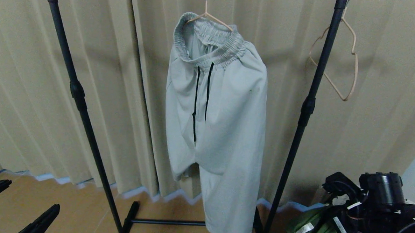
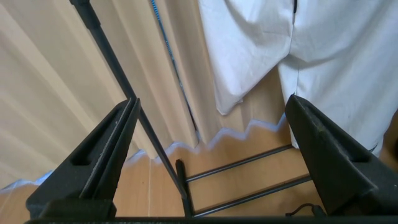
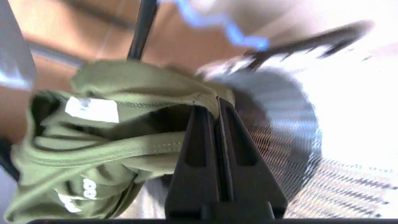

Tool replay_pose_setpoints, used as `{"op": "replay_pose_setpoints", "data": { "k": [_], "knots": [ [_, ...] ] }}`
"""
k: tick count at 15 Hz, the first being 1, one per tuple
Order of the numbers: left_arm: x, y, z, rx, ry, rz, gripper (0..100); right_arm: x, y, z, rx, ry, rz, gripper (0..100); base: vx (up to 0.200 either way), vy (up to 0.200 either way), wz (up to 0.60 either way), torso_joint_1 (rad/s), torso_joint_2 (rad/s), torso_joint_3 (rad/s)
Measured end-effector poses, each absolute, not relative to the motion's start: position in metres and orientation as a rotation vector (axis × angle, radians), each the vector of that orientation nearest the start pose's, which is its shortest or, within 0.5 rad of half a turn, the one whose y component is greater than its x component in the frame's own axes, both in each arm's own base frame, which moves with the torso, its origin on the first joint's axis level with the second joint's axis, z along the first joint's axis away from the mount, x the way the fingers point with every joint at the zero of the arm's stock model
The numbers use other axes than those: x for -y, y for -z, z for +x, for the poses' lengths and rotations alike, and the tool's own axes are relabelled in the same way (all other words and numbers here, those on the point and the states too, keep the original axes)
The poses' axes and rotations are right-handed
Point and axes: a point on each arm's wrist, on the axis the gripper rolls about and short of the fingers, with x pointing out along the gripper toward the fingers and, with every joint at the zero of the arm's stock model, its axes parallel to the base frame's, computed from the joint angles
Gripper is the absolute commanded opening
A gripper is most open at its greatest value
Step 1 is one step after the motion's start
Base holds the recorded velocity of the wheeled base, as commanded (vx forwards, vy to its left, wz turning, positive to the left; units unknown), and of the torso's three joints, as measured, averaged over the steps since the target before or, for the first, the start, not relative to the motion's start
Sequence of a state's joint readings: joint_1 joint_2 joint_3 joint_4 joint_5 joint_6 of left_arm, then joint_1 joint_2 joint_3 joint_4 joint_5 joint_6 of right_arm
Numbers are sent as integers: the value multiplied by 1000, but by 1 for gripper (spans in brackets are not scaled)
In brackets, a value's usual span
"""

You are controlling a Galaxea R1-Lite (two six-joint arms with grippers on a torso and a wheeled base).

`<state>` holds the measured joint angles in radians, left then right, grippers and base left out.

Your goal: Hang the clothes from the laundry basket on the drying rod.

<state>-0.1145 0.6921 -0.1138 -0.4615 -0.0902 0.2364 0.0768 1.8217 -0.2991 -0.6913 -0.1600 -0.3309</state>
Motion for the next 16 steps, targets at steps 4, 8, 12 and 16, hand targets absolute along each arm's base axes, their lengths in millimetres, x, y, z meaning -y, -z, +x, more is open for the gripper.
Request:
{"op": "replay_pose_setpoints", "data": {
  "k": [4,8,12,16],
  "knots": [
    [9,-146,57,-96,219,237,100,-15,-88,214,-634,-47,-392,0,0,0,0,0,0,0],
    [9,-147,57,-87,218,238,100,-27,-124,197,-453,-85,-393,0,0,0,0,0,0,0],
    [8,-149,56,-78,213,238,100,-33,-144,174,-404,-133,-402,0,-100,0,0,2,-1,2],
    [8,-149,56,-76,210,259,100,-33,-159,150,-396,-162,-408,0,-200,0,0,0,4,0]
  ]
}}
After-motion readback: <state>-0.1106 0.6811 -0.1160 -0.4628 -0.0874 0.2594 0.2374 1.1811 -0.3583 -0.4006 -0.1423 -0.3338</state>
